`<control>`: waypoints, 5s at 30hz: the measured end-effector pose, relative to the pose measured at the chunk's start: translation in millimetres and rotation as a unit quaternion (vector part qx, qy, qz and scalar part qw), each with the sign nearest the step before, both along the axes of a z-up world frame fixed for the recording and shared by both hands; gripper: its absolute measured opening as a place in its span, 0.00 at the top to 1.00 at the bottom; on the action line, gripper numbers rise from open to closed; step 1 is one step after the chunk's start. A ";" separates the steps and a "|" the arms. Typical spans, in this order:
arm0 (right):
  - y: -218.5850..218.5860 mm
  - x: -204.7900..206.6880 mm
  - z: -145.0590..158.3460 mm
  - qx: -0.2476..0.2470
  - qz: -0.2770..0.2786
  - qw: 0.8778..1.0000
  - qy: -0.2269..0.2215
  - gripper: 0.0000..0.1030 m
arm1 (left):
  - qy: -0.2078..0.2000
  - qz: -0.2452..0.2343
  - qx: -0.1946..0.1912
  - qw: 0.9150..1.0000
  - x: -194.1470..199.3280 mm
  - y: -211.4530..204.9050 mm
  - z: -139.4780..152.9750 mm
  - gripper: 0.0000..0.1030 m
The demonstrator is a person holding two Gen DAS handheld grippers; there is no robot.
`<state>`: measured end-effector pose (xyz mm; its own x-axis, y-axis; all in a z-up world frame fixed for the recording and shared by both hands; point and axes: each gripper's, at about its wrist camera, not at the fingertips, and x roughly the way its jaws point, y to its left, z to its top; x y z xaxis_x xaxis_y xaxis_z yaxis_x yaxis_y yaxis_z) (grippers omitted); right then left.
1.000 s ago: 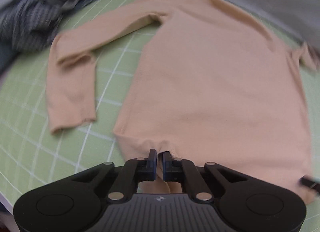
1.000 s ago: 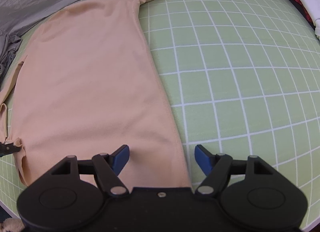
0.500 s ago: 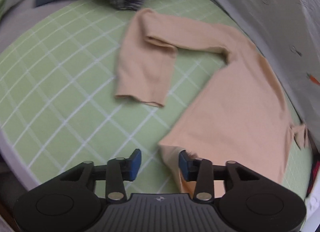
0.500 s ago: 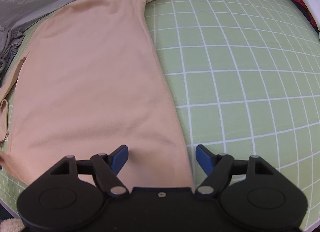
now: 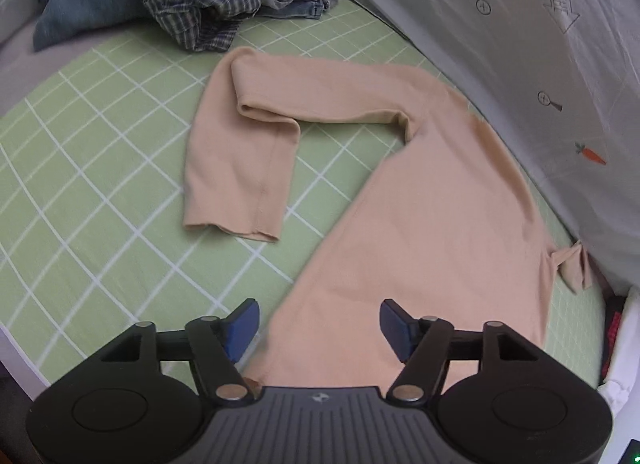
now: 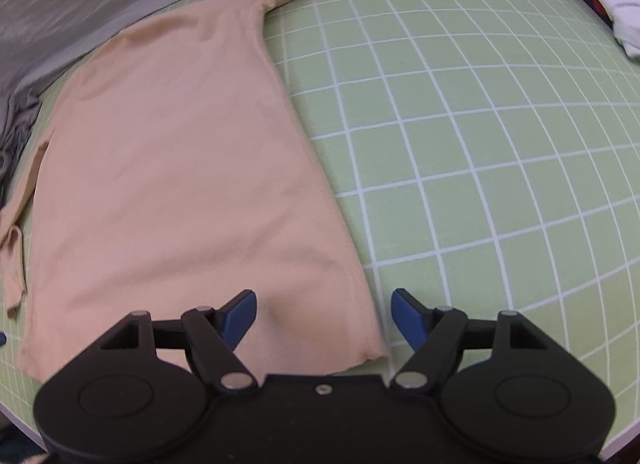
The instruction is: Fold clothes
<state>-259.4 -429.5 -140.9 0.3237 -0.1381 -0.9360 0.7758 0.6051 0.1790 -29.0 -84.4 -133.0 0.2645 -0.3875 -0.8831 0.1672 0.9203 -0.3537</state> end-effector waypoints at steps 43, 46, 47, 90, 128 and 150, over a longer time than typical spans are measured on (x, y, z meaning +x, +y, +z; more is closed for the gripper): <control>-136.1 -20.0 39.8 -0.165 0.007 0.977 -0.134 0.00 | -0.016 -0.089 0.080 0.993 -11.4 -166.9 5.0 0.08; -180.2 -1.8 27.6 -0.157 0.000 0.982 -0.107 0.00 | -0.011 -0.081 0.091 0.993 5.1 -192.8 -2.0 0.08; -192.8 5.2 24.7 -0.168 0.003 0.981 -0.093 0.00 | -0.009 -0.078 0.094 0.992 10.5 -201.1 -4.3 0.08; -244.3 -103.5 10.3 -0.285 -0.154 0.945 0.037 0.98 | 0.007 -0.119 0.196 0.973 19.8 -258.0 -32.4 0.00; -141.1 -190.9 -9.9 -0.182 -0.190 0.964 -0.045 0.94 | -0.084 -0.096 0.120 0.984 -83.6 -127.1 47.1 0.00; -131.1 -48.9 35.6 -0.231 -0.102 0.966 -0.050 0.05 | -0.045 -0.035 0.088 0.994 23.2 -88.9 36.0 0.00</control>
<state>-308.3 -560.5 -105.2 0.3313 -0.6047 -0.7243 0.8799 0.4752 0.0058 -5.8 -173.3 -97.0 0.3236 -0.2501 -0.9125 0.2575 0.9513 -0.1694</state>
